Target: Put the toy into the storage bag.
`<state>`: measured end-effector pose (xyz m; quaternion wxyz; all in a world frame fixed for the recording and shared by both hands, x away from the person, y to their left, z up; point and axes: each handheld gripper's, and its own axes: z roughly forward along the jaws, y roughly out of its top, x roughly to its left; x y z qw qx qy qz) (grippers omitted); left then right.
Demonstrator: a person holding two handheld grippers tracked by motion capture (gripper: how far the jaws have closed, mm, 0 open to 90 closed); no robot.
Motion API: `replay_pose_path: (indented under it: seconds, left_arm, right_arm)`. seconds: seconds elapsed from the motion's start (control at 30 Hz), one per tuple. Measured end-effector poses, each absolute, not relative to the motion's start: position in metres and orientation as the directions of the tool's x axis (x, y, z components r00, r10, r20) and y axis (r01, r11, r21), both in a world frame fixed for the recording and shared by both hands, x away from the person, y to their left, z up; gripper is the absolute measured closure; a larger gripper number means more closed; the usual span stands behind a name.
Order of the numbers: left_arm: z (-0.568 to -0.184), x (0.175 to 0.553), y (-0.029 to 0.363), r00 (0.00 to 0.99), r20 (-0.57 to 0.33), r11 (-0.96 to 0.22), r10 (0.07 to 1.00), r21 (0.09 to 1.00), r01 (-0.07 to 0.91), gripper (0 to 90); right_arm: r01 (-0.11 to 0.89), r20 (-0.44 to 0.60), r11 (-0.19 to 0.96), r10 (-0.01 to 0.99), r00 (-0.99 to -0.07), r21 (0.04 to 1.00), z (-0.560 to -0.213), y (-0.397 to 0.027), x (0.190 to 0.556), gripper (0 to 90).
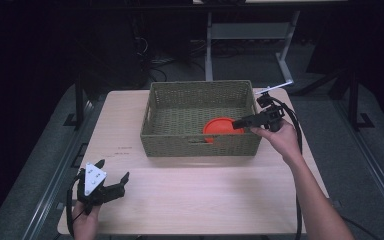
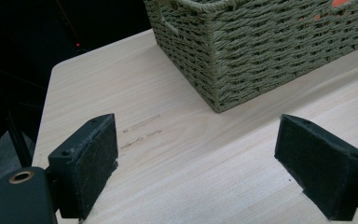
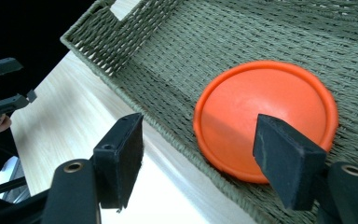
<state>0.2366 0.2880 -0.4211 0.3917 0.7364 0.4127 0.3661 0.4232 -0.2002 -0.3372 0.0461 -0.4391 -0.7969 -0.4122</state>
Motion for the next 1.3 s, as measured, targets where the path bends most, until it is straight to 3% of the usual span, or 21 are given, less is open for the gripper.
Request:
replay_pose_path:
  seconds: [0.87,1.3]
  left_arm:
    - [-0.421,0.236,0.289,0.387,0.219,-0.353,0.896,0.879,0.321,12.7]
    - [-0.421,0.236,0.288,0.386,0.219,-0.353,0.896,0.879,0.321,12.7]
  right_arm:
    - [0.673,0.403,0.314,0.607,-0.685,0.67,-0.329,-0.212,0.379,29.9]
    - [0.649,0.395,0.32,0.585,-0.708,0.69,-0.341,-0.227,0.354,28.1]
